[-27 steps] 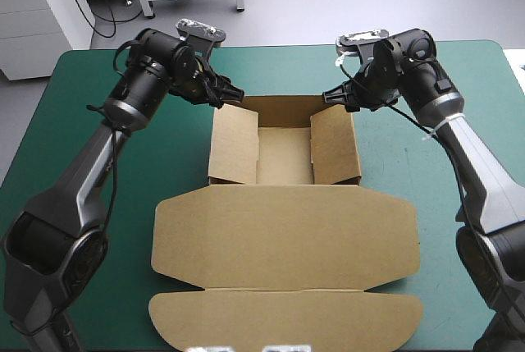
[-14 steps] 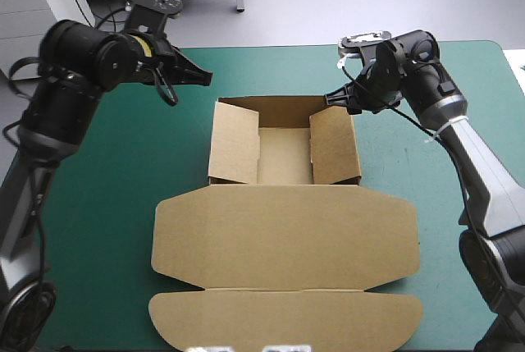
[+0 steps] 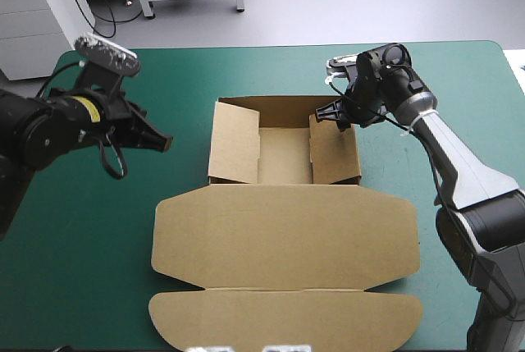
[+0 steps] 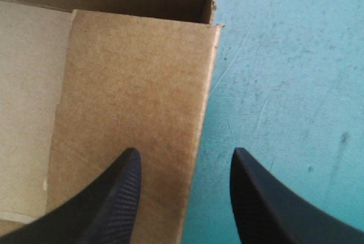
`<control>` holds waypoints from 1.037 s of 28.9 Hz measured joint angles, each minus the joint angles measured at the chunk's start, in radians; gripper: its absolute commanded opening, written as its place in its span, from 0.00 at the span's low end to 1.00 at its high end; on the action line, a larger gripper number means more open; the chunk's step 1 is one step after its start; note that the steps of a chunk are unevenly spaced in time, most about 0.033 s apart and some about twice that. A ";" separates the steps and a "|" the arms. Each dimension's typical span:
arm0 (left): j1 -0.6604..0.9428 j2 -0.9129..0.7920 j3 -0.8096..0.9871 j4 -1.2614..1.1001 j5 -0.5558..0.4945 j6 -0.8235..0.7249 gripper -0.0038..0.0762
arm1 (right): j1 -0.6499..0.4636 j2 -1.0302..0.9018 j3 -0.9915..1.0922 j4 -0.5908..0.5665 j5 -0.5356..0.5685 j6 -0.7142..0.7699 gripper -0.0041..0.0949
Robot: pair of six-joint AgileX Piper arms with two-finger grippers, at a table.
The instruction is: Fold the box
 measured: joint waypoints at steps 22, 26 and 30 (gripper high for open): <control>0.000 -0.610 0.863 0.044 -0.032 -0.018 0.04 | 0.000 0.095 0.014 0.113 -0.023 -0.015 0.03; 0.000 -0.707 0.959 0.048 -0.034 -0.075 0.04 | 0.000 0.095 0.014 0.113 -0.023 -0.015 0.03; 0.000 -0.809 1.042 0.055 -0.038 -0.097 0.04 | -0.005 0.095 0.014 0.113 -0.023 -0.012 0.03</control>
